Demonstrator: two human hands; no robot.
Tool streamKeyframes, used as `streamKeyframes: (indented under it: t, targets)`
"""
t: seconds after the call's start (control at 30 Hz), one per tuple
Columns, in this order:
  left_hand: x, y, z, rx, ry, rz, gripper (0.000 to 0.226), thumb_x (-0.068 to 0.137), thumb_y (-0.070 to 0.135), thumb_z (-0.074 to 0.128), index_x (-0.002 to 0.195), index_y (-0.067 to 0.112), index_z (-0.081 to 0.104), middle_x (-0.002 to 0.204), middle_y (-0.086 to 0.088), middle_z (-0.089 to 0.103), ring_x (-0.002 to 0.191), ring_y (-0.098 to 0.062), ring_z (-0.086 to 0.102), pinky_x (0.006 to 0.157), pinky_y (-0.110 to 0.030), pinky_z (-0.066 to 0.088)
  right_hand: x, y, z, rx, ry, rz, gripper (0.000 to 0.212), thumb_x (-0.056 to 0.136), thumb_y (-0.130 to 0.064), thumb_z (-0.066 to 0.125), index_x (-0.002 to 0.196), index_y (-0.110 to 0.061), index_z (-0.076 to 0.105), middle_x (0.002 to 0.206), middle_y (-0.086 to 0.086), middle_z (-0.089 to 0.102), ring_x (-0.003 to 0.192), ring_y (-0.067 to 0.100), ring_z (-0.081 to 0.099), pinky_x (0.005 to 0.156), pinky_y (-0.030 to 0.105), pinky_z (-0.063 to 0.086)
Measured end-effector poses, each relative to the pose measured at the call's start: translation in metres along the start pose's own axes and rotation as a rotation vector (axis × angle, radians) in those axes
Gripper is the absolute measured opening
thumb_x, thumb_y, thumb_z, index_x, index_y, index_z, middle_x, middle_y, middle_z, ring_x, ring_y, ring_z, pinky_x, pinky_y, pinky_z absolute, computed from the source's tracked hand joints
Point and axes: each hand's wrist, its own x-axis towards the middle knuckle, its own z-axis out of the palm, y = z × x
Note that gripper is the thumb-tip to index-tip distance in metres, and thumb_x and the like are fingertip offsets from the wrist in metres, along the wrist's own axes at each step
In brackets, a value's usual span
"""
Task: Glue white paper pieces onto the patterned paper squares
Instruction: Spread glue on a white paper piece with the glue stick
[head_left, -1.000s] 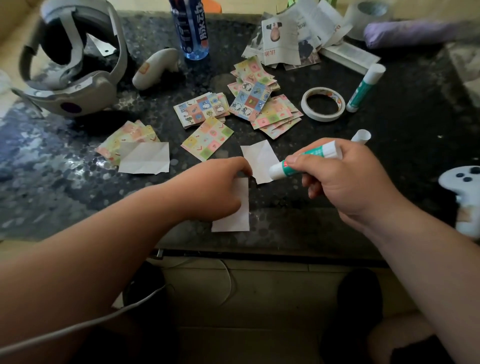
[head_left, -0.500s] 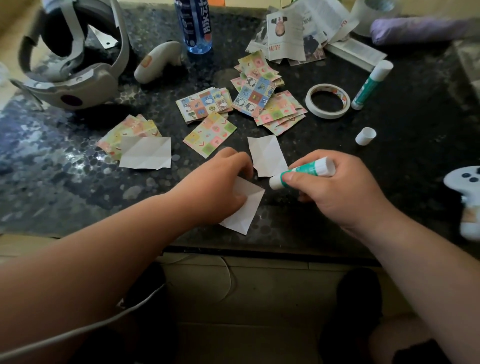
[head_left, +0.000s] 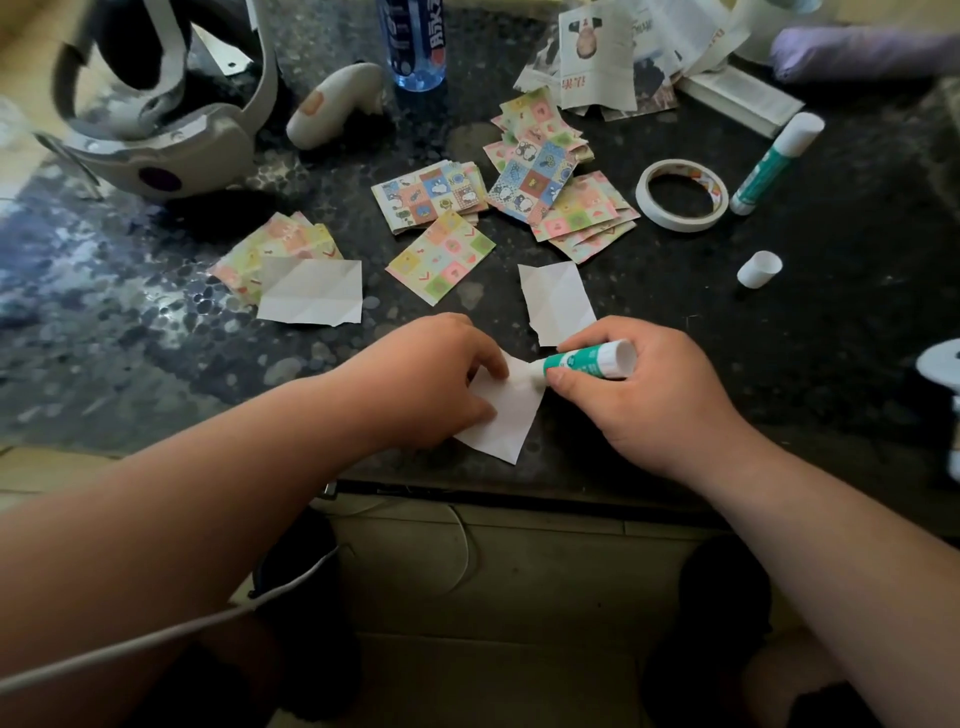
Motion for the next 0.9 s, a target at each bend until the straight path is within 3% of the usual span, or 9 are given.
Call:
streamKeyframes:
  t: [0.2, 0.37, 0.53, 0.7, 0.9]
  targets:
    - [0.001, 0.000, 0.003, 0.000, -0.001, -0.001, 0.040, 0.088, 0.034, 0.075, 0.127, 0.037, 0.065, 0.096, 0.014, 0.044, 0.088, -0.009, 0.047, 0.074, -0.024, 0.035, -0.003, -0.006, 0.002, -0.009, -0.074, -0.004, 0.013, 0.081, -0.030, 0.086, 0.088, -0.025, 0.077, 0.083, -0.012, 0.071, 0.082, -0.003, 0.063, 0.060, 0.004, 0.044]
    - [0.002, -0.001, 0.003, -0.030, 0.003, -0.006, 0.039, 0.087, 0.032, 0.076, 0.124, 0.036, 0.067, 0.091, 0.015, 0.048, 0.081, -0.007, 0.050, 0.071, -0.025, 0.039, 0.000, -0.008, 0.002, -0.050, 0.018, 0.009, 0.012, 0.082, -0.032, 0.084, 0.087, -0.029, 0.073, 0.081, -0.015, 0.066, 0.076, -0.004, 0.062, 0.057, 0.002, 0.041]
    - [0.001, -0.001, 0.003, -0.030, 0.006, -0.007, 0.040, 0.087, 0.032, 0.076, 0.126, 0.035, 0.066, 0.091, 0.015, 0.047, 0.080, -0.007, 0.048, 0.071, -0.025, 0.038, -0.004, -0.011, 0.000, -0.076, -0.117, 0.007, 0.013, 0.079, -0.033, 0.086, 0.084, -0.027, 0.076, 0.080, -0.011, 0.069, 0.082, -0.003, 0.061, 0.057, 0.007, 0.045]
    - [0.002, 0.001, 0.002, -0.027, 0.008, -0.011, 0.040, 0.087, 0.030, 0.076, 0.125, 0.034, 0.066, 0.090, 0.014, 0.051, 0.077, -0.006, 0.049, 0.067, -0.025, 0.039, -0.003, -0.012, 0.002, -0.072, -0.011, 0.017, 0.013, 0.082, -0.031, 0.085, 0.088, -0.026, 0.074, 0.082, -0.014, 0.066, 0.073, -0.001, 0.062, 0.058, 0.002, 0.041]
    - [0.000, 0.001, 0.002, -0.040, 0.007, -0.024, 0.039, 0.089, 0.028, 0.074, 0.126, 0.034, 0.066, 0.082, 0.011, 0.055, 0.071, -0.004, 0.051, 0.056, -0.020, 0.036, -0.006, -0.017, -0.002, -0.153, -0.185, 0.019, 0.016, 0.078, -0.038, 0.086, 0.083, -0.030, 0.074, 0.083, -0.011, 0.068, 0.075, 0.004, 0.063, 0.054, 0.005, 0.041]
